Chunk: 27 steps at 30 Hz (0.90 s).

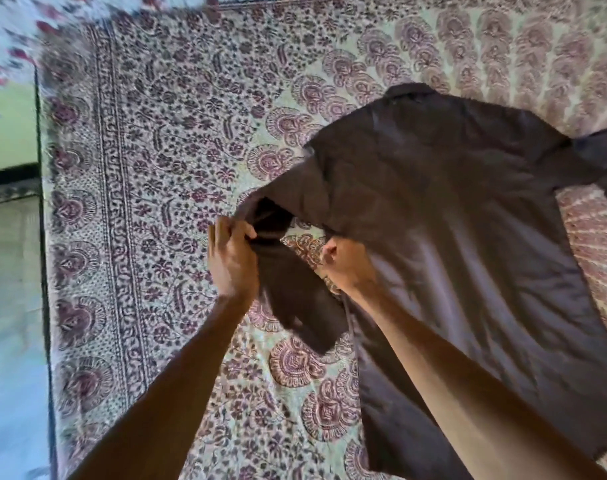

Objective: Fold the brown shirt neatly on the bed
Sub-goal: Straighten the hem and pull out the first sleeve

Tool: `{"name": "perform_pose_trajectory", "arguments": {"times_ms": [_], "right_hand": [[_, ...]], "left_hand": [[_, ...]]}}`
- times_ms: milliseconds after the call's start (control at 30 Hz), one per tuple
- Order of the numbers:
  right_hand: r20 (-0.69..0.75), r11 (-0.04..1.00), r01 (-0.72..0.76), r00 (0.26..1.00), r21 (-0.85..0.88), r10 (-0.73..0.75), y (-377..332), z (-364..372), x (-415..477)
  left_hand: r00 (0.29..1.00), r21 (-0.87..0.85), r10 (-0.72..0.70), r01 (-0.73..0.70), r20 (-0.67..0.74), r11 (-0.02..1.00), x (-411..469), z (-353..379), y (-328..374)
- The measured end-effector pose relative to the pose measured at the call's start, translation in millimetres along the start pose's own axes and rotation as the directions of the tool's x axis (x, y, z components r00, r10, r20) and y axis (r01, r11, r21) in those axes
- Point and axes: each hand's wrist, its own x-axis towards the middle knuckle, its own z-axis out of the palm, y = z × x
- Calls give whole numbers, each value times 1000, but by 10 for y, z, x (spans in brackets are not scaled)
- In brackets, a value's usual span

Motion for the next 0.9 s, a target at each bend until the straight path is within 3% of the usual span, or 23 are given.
{"name": "perform_pose_trajectory", "arguments": {"times_ms": [67, 100, 133, 167, 200, 233, 300, 333, 367, 433, 533, 600, 667, 767, 833, 900], "right_hand": [[32, 966, -60, 998, 250, 53, -208, 15, 61], [113, 867, -176, 984, 466, 139, -359, -5, 87], [254, 697, -330, 943, 637, 215, -498, -4, 132], [394, 520, -465, 885, 717, 248, -600, -28, 153], [489, 391, -546, 838, 741, 244, -666, -47, 175], [540, 325, -591, 807, 739, 241, -740, -65, 190], [568, 278, -613, 790, 739, 230, -837, -46, 217], [568, 254, -611, 791, 750, 226, -869, -31, 229], [568, 234, -607, 794, 759, 215, -898, -32, 236], [586, 156, -608, 793, 778, 168, -922, -68, 277], [549, -51, -546, 829, 836, 110, -914, -237, 354], [530, 14, -540, 830, 842, 177, -923, -310, 381], [484, 249, -574, 806, 780, 342, -892, -271, 404], [357, 554, -615, 784, 562, 508, -883, -202, 335], [244, 718, -546, 837, 431, 490, -810, -129, 309], [152, 789, -464, 884, 401, 442, -720, -76, 357]], "left_hand": [[947, -81, 316, -310, 62, 947, -10, -135, -136], [857, -158, 487, -465, 169, 871, -52, -204, -162], [745, -212, 594, -555, 303, 804, -91, -244, -200], [637, -239, 628, -592, 447, 770, -147, -254, -217], [589, -291, 593, -530, 550, 796, -212, -280, -198], [619, -347, 543, -418, 567, 839, -254, -302, -188], [848, -371, 331, -175, 413, 912, -212, -287, -216], [929, -352, 160, -35, 334, 936, -154, -257, -260], [965, -316, 3, 84, 264, 945, -65, -200, -334], [929, -279, -197, 289, 314, 916, 128, -90, -430], [736, -333, -244, 541, 632, 772, 373, 95, -445], [612, -260, -235, 608, 755, 750, 480, 234, -348], [543, -103, -220, 502, 810, 859, 506, 350, -182], [613, -8, -116, 197, 782, 980, 380, 456, -37], [686, 35, -116, 130, 718, 991, 252, 498, 2], [760, 118, -120, 58, 639, 991, 161, 528, 20]]}}
